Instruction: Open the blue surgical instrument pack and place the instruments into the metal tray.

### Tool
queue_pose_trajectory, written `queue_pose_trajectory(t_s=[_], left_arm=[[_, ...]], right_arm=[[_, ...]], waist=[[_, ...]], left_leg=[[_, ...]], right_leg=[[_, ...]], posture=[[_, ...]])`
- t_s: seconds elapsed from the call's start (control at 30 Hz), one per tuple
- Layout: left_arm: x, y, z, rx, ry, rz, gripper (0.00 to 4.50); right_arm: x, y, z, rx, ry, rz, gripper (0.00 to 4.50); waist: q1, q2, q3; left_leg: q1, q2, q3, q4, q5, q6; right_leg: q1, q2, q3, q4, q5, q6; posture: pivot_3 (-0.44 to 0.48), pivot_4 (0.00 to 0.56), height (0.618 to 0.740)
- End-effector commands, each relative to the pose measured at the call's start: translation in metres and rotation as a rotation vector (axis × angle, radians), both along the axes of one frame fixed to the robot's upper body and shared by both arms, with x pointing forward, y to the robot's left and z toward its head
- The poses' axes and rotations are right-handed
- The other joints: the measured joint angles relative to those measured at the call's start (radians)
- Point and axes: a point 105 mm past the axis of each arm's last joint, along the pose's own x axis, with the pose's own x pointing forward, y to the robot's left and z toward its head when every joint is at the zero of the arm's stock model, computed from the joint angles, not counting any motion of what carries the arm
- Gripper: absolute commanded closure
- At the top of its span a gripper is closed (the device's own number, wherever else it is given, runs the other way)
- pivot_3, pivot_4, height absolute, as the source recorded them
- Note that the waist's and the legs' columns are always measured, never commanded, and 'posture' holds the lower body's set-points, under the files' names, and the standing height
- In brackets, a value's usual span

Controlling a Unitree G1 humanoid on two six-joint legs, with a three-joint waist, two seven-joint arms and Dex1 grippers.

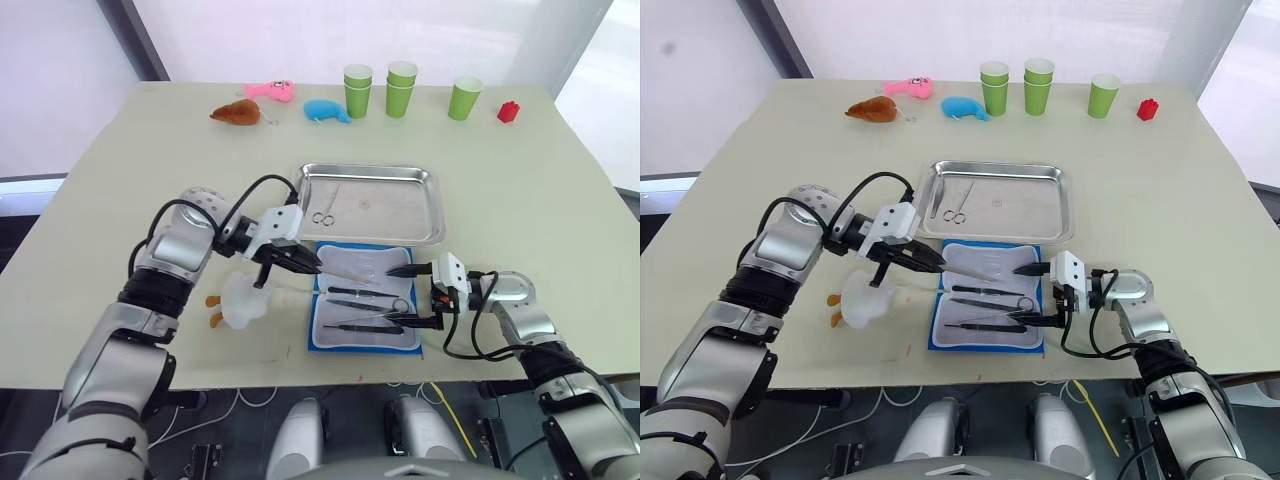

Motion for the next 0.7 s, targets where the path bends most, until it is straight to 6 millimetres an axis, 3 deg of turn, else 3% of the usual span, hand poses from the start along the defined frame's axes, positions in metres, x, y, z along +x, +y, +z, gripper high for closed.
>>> queue_pose_trajectory(t_s=[0.03,0.7], left_arm=[[-0.005,0.006,0.015,0.008,-0.008,-0.044,4.46],[-0.020,0.045,0.049,0.161,-0.015,-0.006,4.46]], right_arm=[[-0.015,-0.007,-0.038,-0.088,0.141,-0.008,0.00],[-0.015,-0.008,-0.038,-0.090,0.140,0.000,0.00]], waist=[[0.000,0.000,0.000],[0.000,0.000,0.000]], left_leg=[[0.000,0.000,0.000,0.000,0.000,0.000],[0.000,0.000,0.001,0.000,0.000,0.000]], right_leg=[[0.000,0.000,0.000,0.000,0.000,0.000],[0.000,0.000,0.000,0.000,0.000,0.000]], posture=[[0.000,0.150,0.740],[0.000,0.150,0.740]])
